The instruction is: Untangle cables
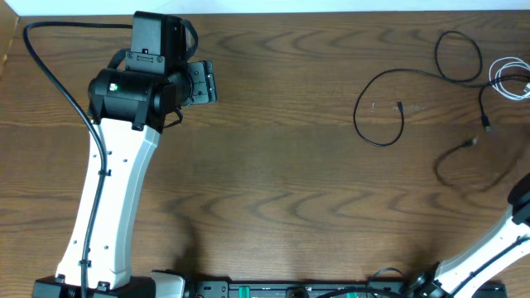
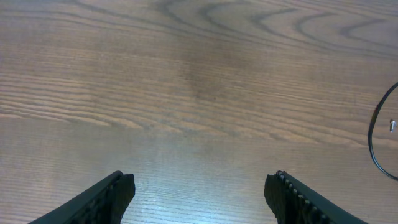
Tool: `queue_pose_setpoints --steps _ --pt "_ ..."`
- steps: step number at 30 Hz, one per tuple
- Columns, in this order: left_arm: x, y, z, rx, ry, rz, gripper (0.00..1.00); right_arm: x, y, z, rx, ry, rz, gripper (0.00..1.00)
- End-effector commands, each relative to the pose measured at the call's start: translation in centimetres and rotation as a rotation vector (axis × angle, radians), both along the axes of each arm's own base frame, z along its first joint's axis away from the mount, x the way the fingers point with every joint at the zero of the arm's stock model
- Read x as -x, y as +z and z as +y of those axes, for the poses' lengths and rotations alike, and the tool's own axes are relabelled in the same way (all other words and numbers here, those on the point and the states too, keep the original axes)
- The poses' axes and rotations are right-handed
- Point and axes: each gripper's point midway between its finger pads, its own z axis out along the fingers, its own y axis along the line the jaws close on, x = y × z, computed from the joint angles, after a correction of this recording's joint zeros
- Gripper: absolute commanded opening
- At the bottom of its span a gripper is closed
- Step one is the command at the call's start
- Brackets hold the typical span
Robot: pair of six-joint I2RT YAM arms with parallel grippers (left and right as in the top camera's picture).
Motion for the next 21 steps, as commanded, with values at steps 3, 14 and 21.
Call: queue_pose_setpoints --steps 3,14,21 --pt "0.0 -0.6 0.2 -0.003 0.011 0.017 0.73 -1.3 2.8 2.8 -0.037 0.061 -0.065 0.99" --pt "0.0 -0.6 0.2 -0.003 0.011 0.017 0.74 -5.8 5.2 24.1 -0.303 0.769 -0.128 0.99" --pt "0.0 -0.6 0.2 -0.004 0.011 0.017 0.74 -4.6 3.5 32.2 -0.249 0.951 0.057 0.97"
